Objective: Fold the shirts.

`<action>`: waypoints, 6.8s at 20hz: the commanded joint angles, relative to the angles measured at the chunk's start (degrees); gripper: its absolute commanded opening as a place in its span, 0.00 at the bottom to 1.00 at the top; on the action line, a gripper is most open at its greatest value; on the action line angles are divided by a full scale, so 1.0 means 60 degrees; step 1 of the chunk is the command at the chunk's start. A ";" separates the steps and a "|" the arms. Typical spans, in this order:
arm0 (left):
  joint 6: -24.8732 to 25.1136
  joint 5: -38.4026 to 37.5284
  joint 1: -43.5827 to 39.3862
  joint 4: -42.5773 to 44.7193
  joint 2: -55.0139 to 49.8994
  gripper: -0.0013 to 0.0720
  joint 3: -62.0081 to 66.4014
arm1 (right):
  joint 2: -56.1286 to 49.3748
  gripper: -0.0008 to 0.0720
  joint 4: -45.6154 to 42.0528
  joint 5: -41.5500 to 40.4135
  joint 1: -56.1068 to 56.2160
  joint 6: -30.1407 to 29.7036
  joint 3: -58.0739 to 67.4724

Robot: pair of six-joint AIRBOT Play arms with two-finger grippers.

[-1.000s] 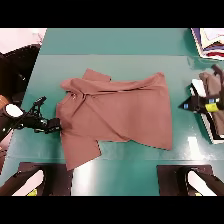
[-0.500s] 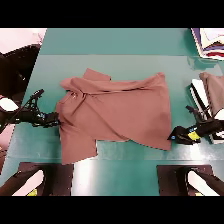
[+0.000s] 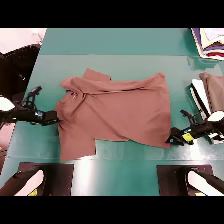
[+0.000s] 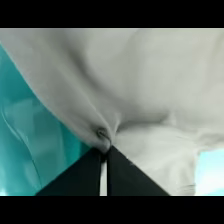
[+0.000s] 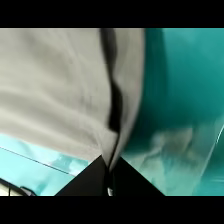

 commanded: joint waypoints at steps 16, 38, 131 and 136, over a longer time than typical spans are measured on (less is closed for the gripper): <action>-0.1555 0.0331 0.0004 0.0171 0.2200 0.05 1.3526 | 0.2310 0.04 -0.0004 0.1581 -0.2007 0.0295 1.4874; -0.0208 0.2069 -0.1126 -0.0317 -0.5293 0.05 0.5956 | -0.5581 0.04 -0.1045 0.0470 0.0670 0.0758 1.0134; 0.0313 0.0441 -0.1264 0.0390 -0.2419 0.05 0.3111 | -0.2208 0.04 -0.2146 -0.0266 0.1734 0.0630 0.6302; 0.0273 0.1650 -0.1264 0.0237 -0.4102 0.06 0.3821 | -0.4022 0.04 -0.1614 -0.0120 0.1636 0.0630 0.7726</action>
